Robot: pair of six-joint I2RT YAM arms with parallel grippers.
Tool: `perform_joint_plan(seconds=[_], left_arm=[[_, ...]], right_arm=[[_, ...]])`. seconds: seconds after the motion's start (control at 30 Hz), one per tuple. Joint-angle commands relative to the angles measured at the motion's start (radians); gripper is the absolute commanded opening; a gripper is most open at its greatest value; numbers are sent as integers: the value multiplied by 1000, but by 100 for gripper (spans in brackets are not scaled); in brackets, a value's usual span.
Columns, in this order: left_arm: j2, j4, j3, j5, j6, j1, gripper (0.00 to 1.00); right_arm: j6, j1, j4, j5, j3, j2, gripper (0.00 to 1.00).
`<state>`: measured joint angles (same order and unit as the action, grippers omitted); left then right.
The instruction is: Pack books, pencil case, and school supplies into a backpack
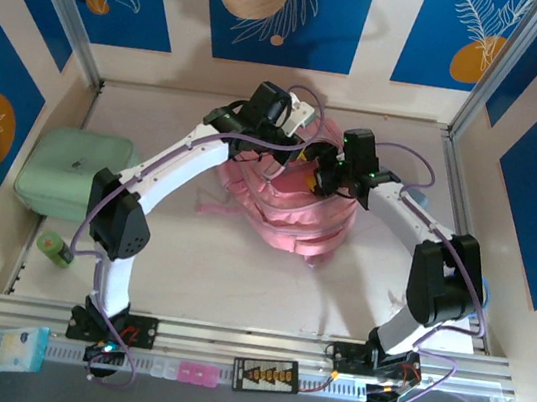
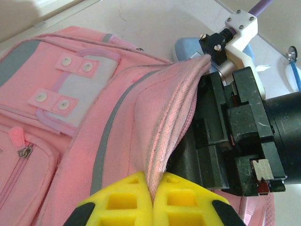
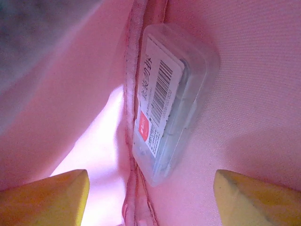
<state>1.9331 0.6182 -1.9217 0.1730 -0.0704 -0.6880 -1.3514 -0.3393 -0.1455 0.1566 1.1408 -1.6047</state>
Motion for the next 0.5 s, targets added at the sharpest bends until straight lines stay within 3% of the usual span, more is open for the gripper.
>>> perform_joint_plan(seconds=[0.0, 0.2, 0.37, 0.47], left_arm=[[-31, -103, -71, 59, 7, -9, 0], [-27, -95, -66, 59, 11, -10, 0], [-26, -91, -67, 73, 4, -8, 0], [-29, -89, -66, 74, 5, -8, 0]], right_arm=[[24, -2, -21, 6, -47, 78, 71], [38, -20, -38, -36, -84, 90, 63], [37, -28, -24, -50, -75, 54, 43], [44, -35, -18, -51, -54, 25, 37]])
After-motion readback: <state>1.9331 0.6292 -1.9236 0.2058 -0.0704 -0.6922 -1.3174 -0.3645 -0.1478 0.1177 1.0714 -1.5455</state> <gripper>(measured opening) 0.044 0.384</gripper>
